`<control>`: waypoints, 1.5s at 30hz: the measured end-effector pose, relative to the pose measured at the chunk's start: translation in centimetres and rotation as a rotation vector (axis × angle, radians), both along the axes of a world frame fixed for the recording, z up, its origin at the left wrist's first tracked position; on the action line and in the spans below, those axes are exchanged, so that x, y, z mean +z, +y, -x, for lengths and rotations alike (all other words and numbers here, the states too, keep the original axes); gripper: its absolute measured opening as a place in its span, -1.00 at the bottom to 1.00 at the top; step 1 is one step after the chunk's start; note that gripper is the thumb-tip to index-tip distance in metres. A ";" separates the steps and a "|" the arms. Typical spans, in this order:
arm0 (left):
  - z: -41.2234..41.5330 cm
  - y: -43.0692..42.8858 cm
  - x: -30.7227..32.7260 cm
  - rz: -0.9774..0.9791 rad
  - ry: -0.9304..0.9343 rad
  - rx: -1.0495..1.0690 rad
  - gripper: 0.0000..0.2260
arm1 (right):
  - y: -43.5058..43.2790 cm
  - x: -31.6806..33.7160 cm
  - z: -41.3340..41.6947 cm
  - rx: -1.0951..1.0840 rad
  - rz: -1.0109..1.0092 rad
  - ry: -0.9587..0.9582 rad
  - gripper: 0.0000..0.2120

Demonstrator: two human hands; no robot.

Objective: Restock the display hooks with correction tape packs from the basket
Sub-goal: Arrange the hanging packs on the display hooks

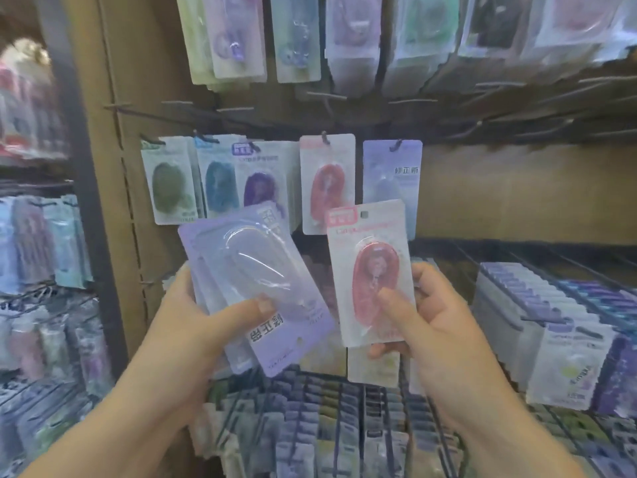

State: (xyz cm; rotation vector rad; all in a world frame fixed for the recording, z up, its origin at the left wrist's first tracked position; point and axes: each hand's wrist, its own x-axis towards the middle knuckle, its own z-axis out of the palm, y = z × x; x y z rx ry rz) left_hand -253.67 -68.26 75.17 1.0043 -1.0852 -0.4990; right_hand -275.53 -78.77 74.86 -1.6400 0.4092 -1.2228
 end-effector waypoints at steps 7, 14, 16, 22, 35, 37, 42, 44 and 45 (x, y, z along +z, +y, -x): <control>-3.7 -3.7 2.4 0.038 -0.019 -0.029 -0.28 | -3.7 4.7 -4.2 0.010 0.121 -0.066 -0.74; -6.4 -5.7 3.2 0.066 -0.022 -0.085 -0.25 | -4.8 6.9 -7.6 -0.077 0.126 -0.100 -0.85; -7.1 -5.9 3.3 0.064 -0.037 -0.092 -0.21 | -4.8 6.9 -8.1 -0.128 0.116 -0.101 -0.87; -8.0 -6.1 4.3 0.117 -0.085 -0.153 -0.24 | -4.9 7.4 -9.2 -0.292 0.087 -0.037 -0.89; -8.7 -5.5 3.9 0.124 -0.088 -0.214 -0.23 | -5.7 8.8 -10.2 -0.570 0.167 0.309 -0.83; -8.5 -5.4 4.0 0.127 -0.078 -0.230 -0.21 | -5.2 8.6 -9.9 -0.590 0.188 0.319 -0.86; -7.5 -5.3 3.7 0.123 -0.060 -0.322 -0.28 | -3.2 7.4 -7.2 -0.901 0.507 0.126 -0.68; -6.5 -5.3 3.8 0.119 -0.047 -0.366 -0.30 | -1.5 7.2 -6.1 -0.728 0.535 -0.042 -0.67; -5.8 -5.3 4.0 0.114 -0.051 -0.381 -0.30 | -0.6 7.2 -5.7 -0.583 0.519 -0.058 -0.65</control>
